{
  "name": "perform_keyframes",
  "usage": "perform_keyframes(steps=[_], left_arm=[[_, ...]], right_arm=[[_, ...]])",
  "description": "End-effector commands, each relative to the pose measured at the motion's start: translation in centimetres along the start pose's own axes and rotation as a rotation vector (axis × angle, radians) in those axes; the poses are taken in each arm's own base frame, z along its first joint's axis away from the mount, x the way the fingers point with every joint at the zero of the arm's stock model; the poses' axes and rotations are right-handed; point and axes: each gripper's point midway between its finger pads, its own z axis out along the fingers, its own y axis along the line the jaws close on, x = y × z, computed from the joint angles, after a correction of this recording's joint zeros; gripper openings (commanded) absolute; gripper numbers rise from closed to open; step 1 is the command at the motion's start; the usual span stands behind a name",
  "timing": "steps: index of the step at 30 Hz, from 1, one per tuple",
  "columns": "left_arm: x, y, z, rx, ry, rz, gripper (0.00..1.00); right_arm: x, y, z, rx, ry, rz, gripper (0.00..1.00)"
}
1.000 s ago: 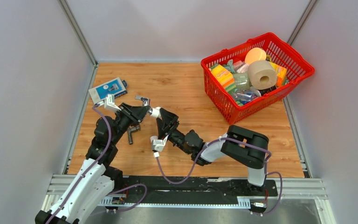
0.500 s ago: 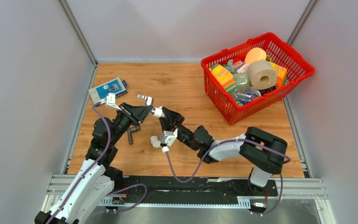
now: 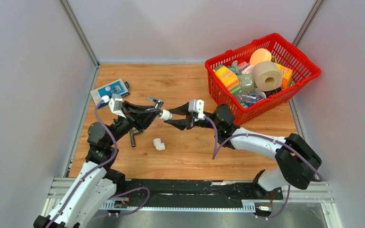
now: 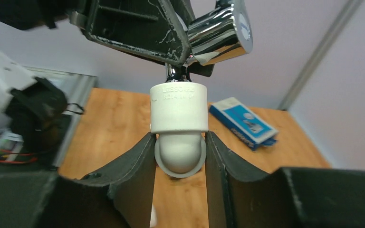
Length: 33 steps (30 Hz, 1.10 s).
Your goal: Install the water faucets
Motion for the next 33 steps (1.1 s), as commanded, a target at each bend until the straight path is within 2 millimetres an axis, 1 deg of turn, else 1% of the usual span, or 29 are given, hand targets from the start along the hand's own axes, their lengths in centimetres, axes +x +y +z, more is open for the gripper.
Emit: perform_keyframes(steps=[1, 2, 5, 6, 7, 8, 10, 11, 12, 13, 14, 15, 16, 17, 18, 19, 20, 21, 22, 25, 26, 27, 28, 30, 31, 32, 33], left_arm=[[-1.5, -3.5, 0.0, 0.223, -0.018, 0.36, 0.0], [-1.4, -4.0, -0.1, 0.26, -0.019, 0.402, 0.0], [-1.4, -4.6, -0.3, 0.3, -0.024, 0.444, 0.0], [-1.5, -4.6, -0.3, 0.297, -0.027, 0.442, 0.0], [-1.5, -4.6, -0.3, 0.296, -0.031, 0.44, 0.0], [-1.6, -4.6, -0.4, 0.291, -0.036, 0.422, 0.0], [-1.8, -4.2, -0.5, 0.255, -0.054, 0.381, 0.0], [-2.1, -3.3, -0.4, 0.19, -0.066, 0.352, 0.0], [-2.4, -2.6, -0.3, 0.142, -0.07, 0.321, 0.0], [-2.4, -1.3, -0.2, 0.057, -0.056, 0.282, 0.0], [-2.5, -0.7, -0.2, 0.019, -0.051, 0.27, 0.0], [-2.6, 0.6, -0.2, -0.067, -0.041, 0.24, 0.0], [-2.5, 1.3, -0.3, -0.112, -0.033, 0.205, 0.0], [-2.4, 2.3, -0.5, -0.178, -0.02, 0.176, 0.0], [-2.5, 2.7, -0.6, -0.21, -0.019, 0.141, 0.0], [-2.4, 4.0, -0.9, -0.292, -0.015, 0.103, 0.0], [-2.3, 4.3, -1.0, -0.33, -0.016, 0.036, 0.0], [-2.0, 5.5, -1.5, -0.406, -0.008, -0.003, 0.0], [-1.5, 6.0, -1.7, -0.448, -0.001, -0.074, 0.0], [-1.0, 6.5, -1.9, -0.494, -0.011, -0.181, 0.0], [-0.9, 6.5, -1.9, -0.496, -0.012, -0.197, 0.0], [-0.9, 6.4, -1.9, -0.499, -0.02, -0.217, 0.0], [-0.9, 6.4, -1.9, -0.494, -0.028, -0.227, 0.0], [-1.3, 5.9, -1.9, -0.479, -0.047, -0.246, 0.0], [-1.3, 5.9, -1.8, -0.477, -0.053, -0.26, 0.0], [-1.5, 5.7, -1.8, -0.47, -0.058, -0.263, 0.0], [-1.5, 5.6, -1.7, -0.467, -0.061, -0.273, 0.0]], right_arm=[[-6.3, 3.4, -0.6, -0.296, -0.076, 0.364, 0.0], [-6.3, 3.4, -0.8, -0.306, -0.066, 0.406, 0.0], [-6.4, 2.9, -1.3, -0.301, -0.043, 0.494, 0.0], [-6.5, 2.3, -1.4, -0.266, -0.047, 0.489, 0.03], [-6.6, 1.8, -1.5, -0.231, -0.05, 0.467, 0.14], [-6.2, 1.2, -1.5, -0.182, -0.04, 0.434, 0.25], [-5.7, 0.0, -1.8, -0.102, -0.018, 0.357, 0.43], [-5.3, -0.6, -2.0, -0.061, -0.003, 0.301, 0.56], [-5.2, -1.1, -2.3, -0.027, 0.007, 0.25, 0.63], [-5.1, -1.7, -2.5, 0.011, 0.008, 0.192, 0.67], [-5.3, -2.1, -2.8, 0.041, 0.002, 0.126, 0.7], [-5.3, -2.2, -3.1, 0.055, 0.004, 0.07, 0.71], [-5.2, -2.4, -3.2, 0.075, 0.01, 0.023, 0.72], [-5.2, -2.6, -3.3, 0.094, 0.014, -0.027, 0.72], [-5.0, -2.7, -3.3, 0.119, 0.02, -0.069, 0.72], [-4.6, -2.8, -3.3, 0.152, 0.032, -0.125, 0.72], [-4.3, -2.8, -3.2, 0.183, 0.04, -0.185, 0.73], [-4.1, -2.7, -3.2, 0.218, 0.039, -0.256, 0.73], [-4.0, -2.6, -3.1, 0.243, 0.032, -0.326, 0.73], [-3.1, -1.6, -2.8, 0.296, 0.016, -0.471, 0.75], [-3.1, -1.4, -2.5, 0.315, 0.008, -0.516, 0.76], [-2.7, -1.2, -2.2, 0.327, 0.011, -0.551, 0.78], [-2.5, -1.0, -1.9, 0.338, 0.013, -0.571, 0.79], [-2.0, 0.2, -1.0, 0.326, -0.001, -0.599, 0.8], [-2.1, 0.7, -0.5, 0.321, -0.016, -0.608, 0.81], [-2.3, 0.9, 0.0, 0.326, -0.023, -0.622, 0.81], [-1.9, 1.2, 0.5, 0.323, -0.011, -0.637, 0.81]])
